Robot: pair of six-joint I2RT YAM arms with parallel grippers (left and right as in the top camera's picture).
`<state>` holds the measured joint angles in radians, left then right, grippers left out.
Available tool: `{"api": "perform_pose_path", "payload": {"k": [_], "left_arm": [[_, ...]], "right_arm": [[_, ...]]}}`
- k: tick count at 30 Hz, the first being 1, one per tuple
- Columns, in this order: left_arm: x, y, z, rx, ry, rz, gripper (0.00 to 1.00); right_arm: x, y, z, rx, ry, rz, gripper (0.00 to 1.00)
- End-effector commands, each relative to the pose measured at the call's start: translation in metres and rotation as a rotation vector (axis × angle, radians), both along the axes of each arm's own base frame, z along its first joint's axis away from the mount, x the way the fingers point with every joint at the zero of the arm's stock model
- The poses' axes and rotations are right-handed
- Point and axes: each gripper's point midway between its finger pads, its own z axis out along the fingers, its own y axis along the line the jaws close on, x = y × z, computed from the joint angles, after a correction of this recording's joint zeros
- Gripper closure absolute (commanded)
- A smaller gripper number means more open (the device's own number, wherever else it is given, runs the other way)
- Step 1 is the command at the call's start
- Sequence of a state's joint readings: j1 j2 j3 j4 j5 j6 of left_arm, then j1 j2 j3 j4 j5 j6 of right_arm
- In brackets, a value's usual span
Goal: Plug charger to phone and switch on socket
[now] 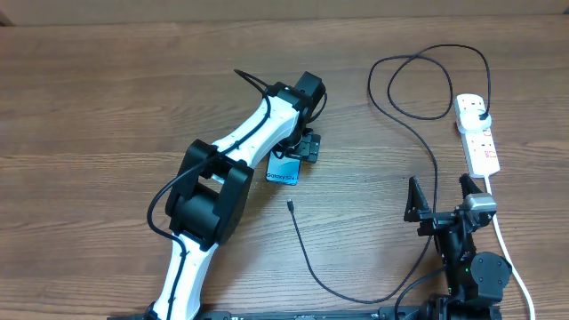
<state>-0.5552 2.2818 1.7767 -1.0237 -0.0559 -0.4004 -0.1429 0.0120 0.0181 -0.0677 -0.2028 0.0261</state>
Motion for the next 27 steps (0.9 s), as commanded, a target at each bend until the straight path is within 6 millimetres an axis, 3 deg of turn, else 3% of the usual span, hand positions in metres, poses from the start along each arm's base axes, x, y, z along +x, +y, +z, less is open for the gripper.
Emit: {"api": "perform_pose_path", "payload": {"k": [1,13,27], "left_arm": [[0.0,0.011,-0.018,0.067,0.006,0.111,0.12],[-0.007,0.035,-0.017,0.134,0.04,0.212,0.0],[-0.004,0.071,-0.027,0.125,0.102,0.209,0.0]], "right_arm": [[0.0,-0.001,-0.002,0.002,-0.004,-0.006,0.0],[0.0,-0.001,-0.002,0.002,-0.004,-0.006,0.0],[0.0,-0.001,-0.002,0.002,-0.004,-0.006,0.0]]}}
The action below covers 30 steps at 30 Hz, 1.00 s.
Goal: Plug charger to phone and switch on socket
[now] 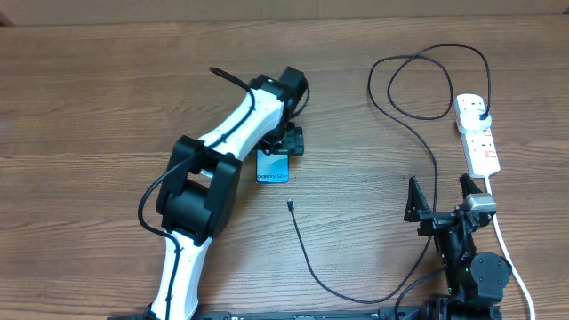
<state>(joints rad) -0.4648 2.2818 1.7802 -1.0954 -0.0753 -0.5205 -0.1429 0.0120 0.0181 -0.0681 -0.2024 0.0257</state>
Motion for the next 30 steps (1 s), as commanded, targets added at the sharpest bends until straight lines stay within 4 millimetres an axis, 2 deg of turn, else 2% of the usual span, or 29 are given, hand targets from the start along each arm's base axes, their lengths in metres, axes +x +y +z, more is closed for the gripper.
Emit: {"api": "perform_pose_path", "payload": {"k": [1,4,10,17,30], "left_arm": [[-0.01,0.027,-0.028,0.071,0.07,0.004,0.0],[-0.01,0.027,-0.034,0.055,0.071,0.011,0.0],[-0.02,0.007,-0.049,-0.071,0.106,0.022,0.0],[-0.024,0.006,-0.055,-0.086,0.113,0.033,0.0],[-0.012,0.015,-0.055,-0.075,0.071,0.09,0.01]], "right_arm": [[0.0,-0.001,-0.002,0.002,-0.004,-0.006,0.0],[0.0,-0.001,-0.002,0.002,-0.004,-0.006,0.0],[0.0,-0.001,-0.001,0.002,-0.005,-0.006,0.0],[0.0,-0.001,-0.002,0.002,-0.004,-0.006,0.0],[0.0,-0.001,-0.002,0.002,-0.004,-0.006,0.0]]}}
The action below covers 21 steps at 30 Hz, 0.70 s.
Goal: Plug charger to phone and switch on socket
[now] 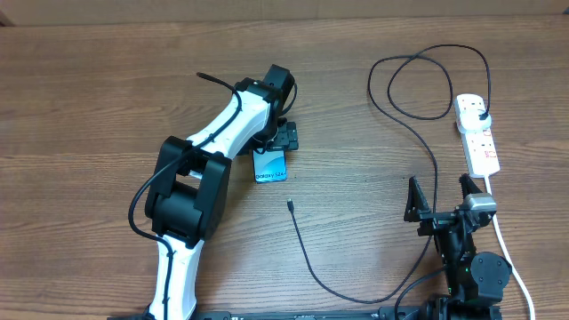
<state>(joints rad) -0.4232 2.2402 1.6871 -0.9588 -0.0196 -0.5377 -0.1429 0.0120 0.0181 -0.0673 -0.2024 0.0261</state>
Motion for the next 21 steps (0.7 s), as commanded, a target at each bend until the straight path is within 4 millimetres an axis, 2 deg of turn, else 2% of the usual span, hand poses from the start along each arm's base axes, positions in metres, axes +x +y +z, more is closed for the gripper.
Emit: {"api": "perform_pose_path", "payload": {"k": [1,5,21], "left_arm": [[-0.023,0.01,-0.05,0.008,0.125,0.027,0.0],[-0.024,0.0,-0.05,-0.05,0.137,0.049,0.0],[-0.016,-0.002,-0.051,-0.063,0.104,0.049,0.0]], "right_arm": [[0.0,-0.001,-0.002,0.002,-0.004,-0.006,0.0],[0.0,-0.001,-0.002,0.002,-0.004,-0.006,0.0],[0.0,-0.001,-0.002,0.002,-0.004,-0.006,0.0]]}}
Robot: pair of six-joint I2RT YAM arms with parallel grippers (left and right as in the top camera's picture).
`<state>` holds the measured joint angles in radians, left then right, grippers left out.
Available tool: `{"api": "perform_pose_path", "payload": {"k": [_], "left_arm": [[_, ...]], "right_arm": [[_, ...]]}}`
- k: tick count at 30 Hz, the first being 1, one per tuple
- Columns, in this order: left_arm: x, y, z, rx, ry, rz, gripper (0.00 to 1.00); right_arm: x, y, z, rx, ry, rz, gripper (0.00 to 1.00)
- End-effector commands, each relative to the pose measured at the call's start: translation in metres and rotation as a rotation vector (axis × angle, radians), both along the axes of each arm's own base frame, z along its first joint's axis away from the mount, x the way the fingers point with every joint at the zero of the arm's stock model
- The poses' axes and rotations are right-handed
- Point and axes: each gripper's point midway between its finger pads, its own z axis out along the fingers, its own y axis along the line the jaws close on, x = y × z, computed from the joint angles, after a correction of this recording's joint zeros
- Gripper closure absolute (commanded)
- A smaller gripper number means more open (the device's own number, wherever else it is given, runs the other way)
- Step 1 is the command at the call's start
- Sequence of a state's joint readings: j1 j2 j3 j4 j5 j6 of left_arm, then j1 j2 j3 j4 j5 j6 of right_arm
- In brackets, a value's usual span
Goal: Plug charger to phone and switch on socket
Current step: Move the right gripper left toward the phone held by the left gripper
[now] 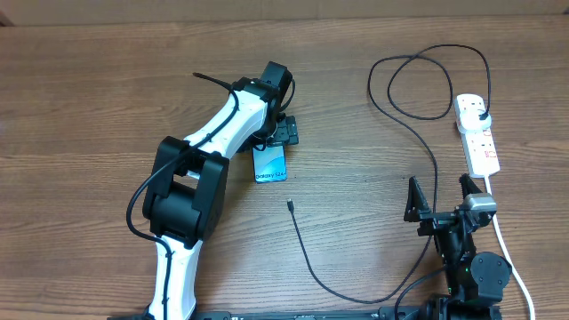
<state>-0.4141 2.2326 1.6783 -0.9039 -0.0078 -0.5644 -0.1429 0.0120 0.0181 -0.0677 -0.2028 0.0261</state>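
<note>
The phone (271, 166), blue with white lettering on its face, lies flat at the middle of the wooden table. My left gripper (284, 135) sits at its far end and appears shut on that end; the arm hides the fingertips. The black charger cable's free tip (291, 205) rests a little in front of and right of the phone, apart from it. Its other end is plugged into the white power strip (477, 133) at the far right. My right gripper (440, 197) stands open near the front right, holding nothing, with the cable passing between its fingers.
The black cable (418, 84) loops widely at the back right, runs down past my right gripper and curls along the front edge to its tip. A white lead (507, 249) leaves the power strip toward the front right corner.
Almost nothing: my left wrist has shifted a touch toward the far side, while the phone, the cable tip and my right arm are where they were.
My left gripper was at the phone's far end, right of the table's middle. At each later moment gripper and phone together stood further left, and the phone turned nearly straight. The cable tip, power strip and right arm stayed put.
</note>
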Motion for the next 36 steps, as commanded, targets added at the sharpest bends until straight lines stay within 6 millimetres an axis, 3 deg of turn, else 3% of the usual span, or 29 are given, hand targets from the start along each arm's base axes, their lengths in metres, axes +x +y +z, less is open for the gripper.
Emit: {"api": "perform_pose_path", "payload": {"k": [1,11,14,15,23,28,33,36], "left_arm": [[-0.027,0.001,-0.053,-0.031,0.146,0.012,0.0],[-0.043,0.01,-0.063,-0.011,0.194,0.014,0.0],[-0.047,0.011,-0.065,-0.006,0.207,0.014,0.0],[-0.047,0.011,-0.065,-0.006,0.206,0.015,0.0],[-0.052,0.012,-0.064,-0.003,0.227,0.034,0.0],[-0.062,0.016,-0.063,0.014,0.268,0.066,0.0],[-0.063,0.017,-0.066,0.02,0.263,0.113,0.0],[-0.063,0.017,-0.07,0.015,0.257,0.115,0.0]], "right_arm": [[0.0,-0.001,-0.001,0.002,-0.008,-0.002,0.0],[-0.009,0.039,0.01,0.034,-0.034,0.233,0.0],[-0.012,0.037,0.019,0.093,0.001,0.215,0.0],[-0.013,0.034,0.027,0.095,-0.006,0.198,0.0],[-0.045,0.027,0.15,0.08,-0.082,0.131,0.0],[-0.046,0.026,0.194,0.105,0.056,0.114,0.0],[-0.028,0.025,0.191,0.152,0.271,0.111,0.0],[-0.025,0.043,0.18,0.211,0.389,0.218,0.0]]}}
